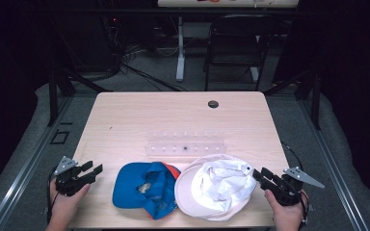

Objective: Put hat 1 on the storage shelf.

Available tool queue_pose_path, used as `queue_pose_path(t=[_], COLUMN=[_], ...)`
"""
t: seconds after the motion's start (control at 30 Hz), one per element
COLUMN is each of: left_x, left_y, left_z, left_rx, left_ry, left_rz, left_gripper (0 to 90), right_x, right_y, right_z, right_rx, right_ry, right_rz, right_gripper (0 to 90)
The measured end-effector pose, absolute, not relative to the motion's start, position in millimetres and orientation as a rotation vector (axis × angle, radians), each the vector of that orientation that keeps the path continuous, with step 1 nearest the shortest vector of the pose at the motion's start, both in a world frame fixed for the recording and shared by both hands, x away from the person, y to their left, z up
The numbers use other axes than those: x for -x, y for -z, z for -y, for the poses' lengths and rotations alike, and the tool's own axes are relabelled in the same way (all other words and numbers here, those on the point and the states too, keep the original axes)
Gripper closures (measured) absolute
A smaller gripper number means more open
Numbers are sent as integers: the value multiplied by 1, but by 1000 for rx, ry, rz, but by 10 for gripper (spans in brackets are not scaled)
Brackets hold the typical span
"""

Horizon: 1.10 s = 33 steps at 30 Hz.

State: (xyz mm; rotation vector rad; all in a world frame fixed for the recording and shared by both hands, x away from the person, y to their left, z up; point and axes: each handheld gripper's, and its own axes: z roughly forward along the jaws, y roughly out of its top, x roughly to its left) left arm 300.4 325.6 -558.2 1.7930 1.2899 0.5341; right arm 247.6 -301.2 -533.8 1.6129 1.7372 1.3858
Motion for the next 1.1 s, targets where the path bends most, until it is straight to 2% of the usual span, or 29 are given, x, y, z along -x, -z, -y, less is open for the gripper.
queue_pose_path(t=[0.1,0.13,0.23,0.73,1.1], left_x=[-301,-302,-303,-298,-296], left_y=[559,560,560,558,559], left_z=[-323,-322,-321,-313,-308], left_rx=[-1805,-1808,-1812,-1854,-1870], left_ry=[-534,-537,-529,-531,-516], left_rz=[-1284,-1281,-1275,-1234,-1228], left_gripper=[486,452,453,532,538], right_x=[-248,-248,-248,-242,-254], right_y=[534,535,535,522,510], right_z=[304,307,309,309,301], right_rx=[-1624,-1636,-1652,-1645,-1674], right_ry=[-1394,-1400,-1408,-1431,-1449], right_rz=[-1719,-1708,-1699,-1733,-1869], right_gripper=[576,574,572,578,569])
